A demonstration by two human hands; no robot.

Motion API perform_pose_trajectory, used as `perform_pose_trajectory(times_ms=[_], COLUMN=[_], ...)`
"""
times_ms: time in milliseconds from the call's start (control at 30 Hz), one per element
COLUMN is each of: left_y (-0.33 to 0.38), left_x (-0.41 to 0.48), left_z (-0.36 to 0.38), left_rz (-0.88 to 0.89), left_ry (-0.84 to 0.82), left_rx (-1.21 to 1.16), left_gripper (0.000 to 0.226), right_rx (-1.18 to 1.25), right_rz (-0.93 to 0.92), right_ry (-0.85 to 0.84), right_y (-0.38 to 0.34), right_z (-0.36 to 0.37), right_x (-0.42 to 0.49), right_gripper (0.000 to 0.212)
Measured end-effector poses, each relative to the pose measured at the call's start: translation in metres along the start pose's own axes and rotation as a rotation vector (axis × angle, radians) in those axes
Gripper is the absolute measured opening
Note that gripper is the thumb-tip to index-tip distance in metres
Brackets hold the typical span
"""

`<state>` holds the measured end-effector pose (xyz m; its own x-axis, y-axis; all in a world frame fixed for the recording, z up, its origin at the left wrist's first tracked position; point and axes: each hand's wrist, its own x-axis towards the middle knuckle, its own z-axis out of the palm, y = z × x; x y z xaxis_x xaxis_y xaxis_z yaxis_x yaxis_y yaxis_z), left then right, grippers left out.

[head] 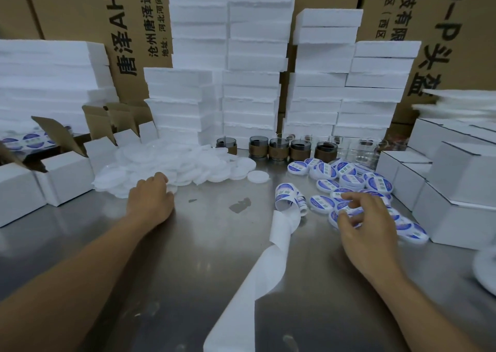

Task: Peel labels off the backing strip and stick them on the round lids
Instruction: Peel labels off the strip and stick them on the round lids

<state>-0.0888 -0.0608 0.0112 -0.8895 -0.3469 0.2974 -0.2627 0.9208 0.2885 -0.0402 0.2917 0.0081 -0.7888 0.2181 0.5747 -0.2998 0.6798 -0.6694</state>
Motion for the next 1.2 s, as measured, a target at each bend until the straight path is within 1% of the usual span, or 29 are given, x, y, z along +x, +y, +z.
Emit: perform_pose_trajectory(times_ms=[167, 333, 500, 600, 700, 800, 867, 933, 1000, 1100, 1200], left_y=[-0.001, 0.0, 0.0, 0.012, 0.041, 0.075, 0.1, 0.122, 0.141, 0.153, 0.151], left_x=[-0.007, -0.012, -0.018, -0.023, -0.029, -0.041, -0.054, -0.068, -0.08, -0.093, -0.098], left_z=[0.0, -0.002, -0.003, -0.007, -0.019, -0.033, -0.04, -0.042, -0.039, -0.029, -0.023], left_rz=[0.011, 0.076, 0.151, 0.163, 0.095, 0.054, 0.028, -0.026, -0.066, -0.055, -0.034], left_ry=[-0.029, 0.003, 0.002, 0.002, -0.001, -0.092, -0.193, -0.376, -0.585, -0.815, -0.898], left_rx=[-0.106, -0.208, -0.292, -0.434, -0.677, -0.962, -1.199, -1.533, -1.797, -1.973, -2.005], left_gripper=[0.037, 0.033, 0.042, 0.046, 0.039, 0.032, 0.028, 0.023, 0.021, 0.024, 0.037], right_rx=[0.018, 0.023, 0.051, 0.057, 0.062, 0.07, 0.094, 0.203, 0.395, 0.648, 0.746], right_rz=[0.007, 0.01, 0.017, 0.017, 0.009, -0.01, -0.035, -0.017, 0.069, 0.195, 0.252], right_ry=[-0.009, -0.013, -0.013, -0.021, -0.036, -0.071, -0.093, -0.113, -0.156, -0.254, -0.315], right_y=[0.002, 0.003, 0.002, 0.001, -0.002, -0.008, -0.012, -0.019, -0.026, -0.037, -0.043], right_z=[0.001, 0.0, 0.0, 0.0, 0.001, 0.001, 0.003, 0.005, 0.006, 0.006, 0.004], right_x=[0.0, 0.0, 0.0, -0.001, -0.002, -0.003, -0.005, -0.007, -0.007, -0.006, -0.007], right_gripper=[0.025, 0.025, 0.025, 0.025, 0.026, 0.027, 0.026, 0.023, 0.019, 0.016, 0.012])
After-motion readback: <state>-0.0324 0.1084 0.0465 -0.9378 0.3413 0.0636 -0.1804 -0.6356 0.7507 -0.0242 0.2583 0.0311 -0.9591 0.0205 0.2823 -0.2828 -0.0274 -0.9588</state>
